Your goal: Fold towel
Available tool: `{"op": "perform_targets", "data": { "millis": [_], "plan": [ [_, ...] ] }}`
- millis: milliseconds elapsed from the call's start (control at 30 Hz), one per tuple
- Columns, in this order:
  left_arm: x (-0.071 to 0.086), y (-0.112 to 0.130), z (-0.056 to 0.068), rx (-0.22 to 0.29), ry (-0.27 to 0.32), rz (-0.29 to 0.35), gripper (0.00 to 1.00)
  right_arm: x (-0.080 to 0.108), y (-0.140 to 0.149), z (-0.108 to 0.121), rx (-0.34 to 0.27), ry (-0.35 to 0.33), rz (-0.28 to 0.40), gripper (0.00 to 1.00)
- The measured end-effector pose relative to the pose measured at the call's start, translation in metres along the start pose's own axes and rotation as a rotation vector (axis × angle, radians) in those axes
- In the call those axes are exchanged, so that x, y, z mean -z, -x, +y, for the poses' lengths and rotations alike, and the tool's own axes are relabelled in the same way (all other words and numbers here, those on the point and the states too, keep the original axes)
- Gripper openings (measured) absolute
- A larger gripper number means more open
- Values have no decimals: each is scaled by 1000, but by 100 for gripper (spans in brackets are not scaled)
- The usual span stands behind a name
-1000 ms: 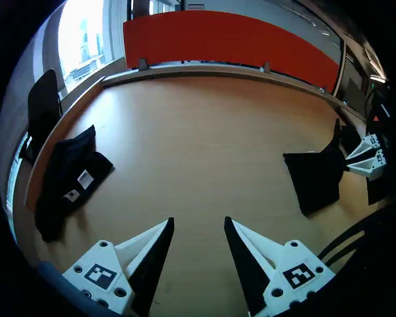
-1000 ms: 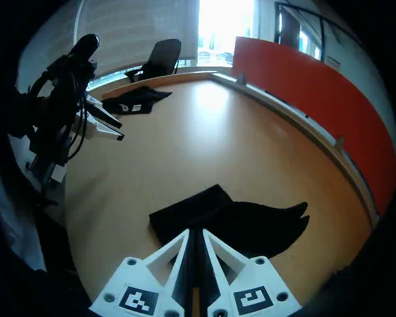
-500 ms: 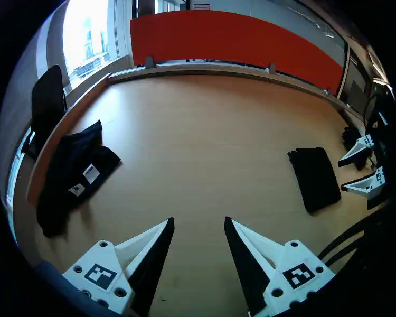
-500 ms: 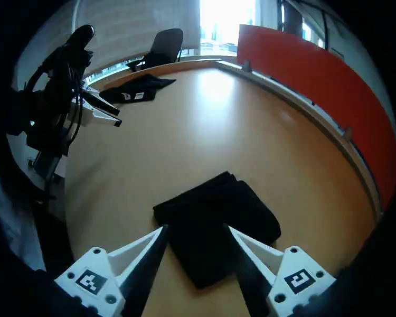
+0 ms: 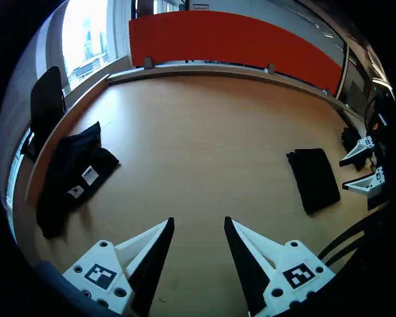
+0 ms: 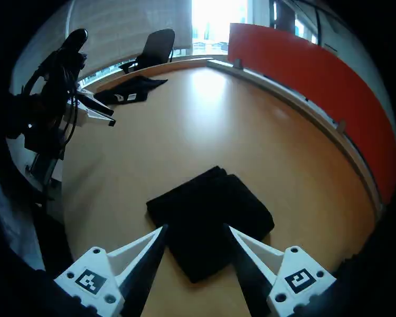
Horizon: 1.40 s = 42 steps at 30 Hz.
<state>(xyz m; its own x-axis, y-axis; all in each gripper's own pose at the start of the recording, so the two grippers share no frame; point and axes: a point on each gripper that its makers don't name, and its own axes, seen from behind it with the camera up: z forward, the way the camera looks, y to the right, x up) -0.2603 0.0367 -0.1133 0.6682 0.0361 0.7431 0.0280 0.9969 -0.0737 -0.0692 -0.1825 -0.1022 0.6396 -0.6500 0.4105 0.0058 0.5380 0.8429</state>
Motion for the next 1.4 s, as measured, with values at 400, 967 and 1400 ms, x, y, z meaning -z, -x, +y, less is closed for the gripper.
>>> {"op": "perform_targets", "data": {
  "millis": [400, 967, 1400],
  "plan": [
    [1, 1, 3, 0, 3, 2, 69, 0, 25, 0, -9, 19, -37, 78],
    [1, 0, 6, -3, 8, 3, 69, 1, 66, 5, -35, 41, -98, 78],
    [-1, -1, 8, 0, 10, 3, 69, 1, 92, 6, -56, 48, -152, 69]
  ]
}}
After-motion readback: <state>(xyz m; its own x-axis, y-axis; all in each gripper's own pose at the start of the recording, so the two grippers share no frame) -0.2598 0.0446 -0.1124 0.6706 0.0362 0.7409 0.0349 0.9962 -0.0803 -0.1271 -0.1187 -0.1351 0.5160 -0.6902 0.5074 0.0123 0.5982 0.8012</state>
